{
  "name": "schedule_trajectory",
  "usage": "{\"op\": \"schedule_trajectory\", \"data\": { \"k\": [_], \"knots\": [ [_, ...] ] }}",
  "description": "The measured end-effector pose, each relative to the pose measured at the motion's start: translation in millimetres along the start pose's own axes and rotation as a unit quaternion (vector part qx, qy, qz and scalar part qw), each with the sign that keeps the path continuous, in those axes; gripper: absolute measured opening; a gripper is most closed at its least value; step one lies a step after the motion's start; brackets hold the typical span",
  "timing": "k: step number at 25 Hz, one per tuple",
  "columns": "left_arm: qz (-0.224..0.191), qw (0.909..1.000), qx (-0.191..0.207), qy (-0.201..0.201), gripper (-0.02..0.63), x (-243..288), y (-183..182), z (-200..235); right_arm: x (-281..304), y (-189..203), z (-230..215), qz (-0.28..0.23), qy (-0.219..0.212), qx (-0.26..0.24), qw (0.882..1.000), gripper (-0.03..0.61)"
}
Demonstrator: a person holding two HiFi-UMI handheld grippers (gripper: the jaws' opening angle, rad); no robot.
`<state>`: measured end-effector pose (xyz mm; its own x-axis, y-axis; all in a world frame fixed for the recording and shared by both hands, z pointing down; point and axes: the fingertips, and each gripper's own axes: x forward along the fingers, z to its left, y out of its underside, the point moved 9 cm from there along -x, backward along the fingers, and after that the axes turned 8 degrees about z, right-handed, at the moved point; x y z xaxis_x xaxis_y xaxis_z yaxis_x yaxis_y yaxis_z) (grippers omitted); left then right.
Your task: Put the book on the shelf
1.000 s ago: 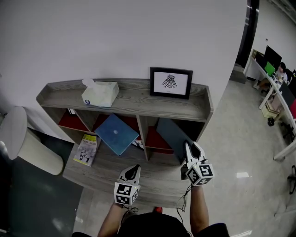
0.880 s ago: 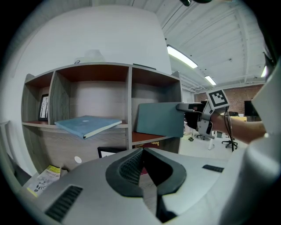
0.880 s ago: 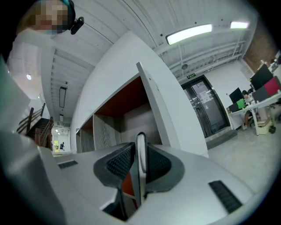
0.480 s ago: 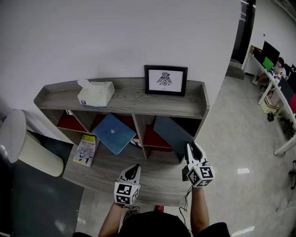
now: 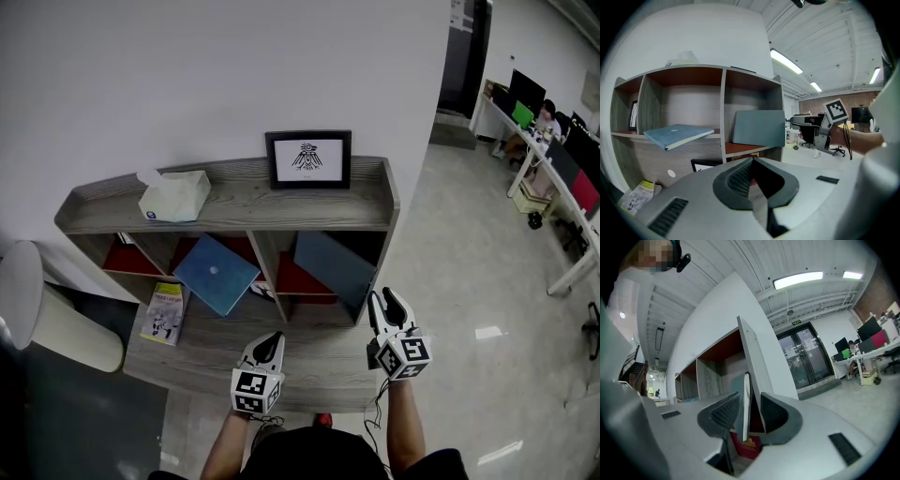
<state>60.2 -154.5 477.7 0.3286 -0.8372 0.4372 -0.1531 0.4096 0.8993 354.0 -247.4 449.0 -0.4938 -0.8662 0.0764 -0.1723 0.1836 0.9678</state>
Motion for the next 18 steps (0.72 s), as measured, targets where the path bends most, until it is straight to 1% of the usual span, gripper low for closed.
{"op": "schedule_trajectory", "data": {
  "k": [5, 9, 14, 18],
  "knots": [
    [-0.004, 0.9999, 0.008, 0.014, 0.006, 2, -3, -7, -16, -4, 11, 0.008, 0.005, -0.005, 1.000, 0.167],
    [-0.008, 0.9995, 0.014, 0.028, 0.006, 4, -6, -15, -31, 0, 16, 0.013, 0.009, -0.017, 1.000, 0.169],
    [-0.013, 0.9987, 0.020, 0.045, 0.006, 6, -9, -25, -55, 16, 25, 0.020, 0.021, -0.066, 0.997, 0.169],
    [-0.016, 0.9979, 0.024, 0.058, 0.006, 6, -10, -35, -76, 25, 35, 0.029, 0.030, -0.079, 0.996, 0.169]
  ]
}}
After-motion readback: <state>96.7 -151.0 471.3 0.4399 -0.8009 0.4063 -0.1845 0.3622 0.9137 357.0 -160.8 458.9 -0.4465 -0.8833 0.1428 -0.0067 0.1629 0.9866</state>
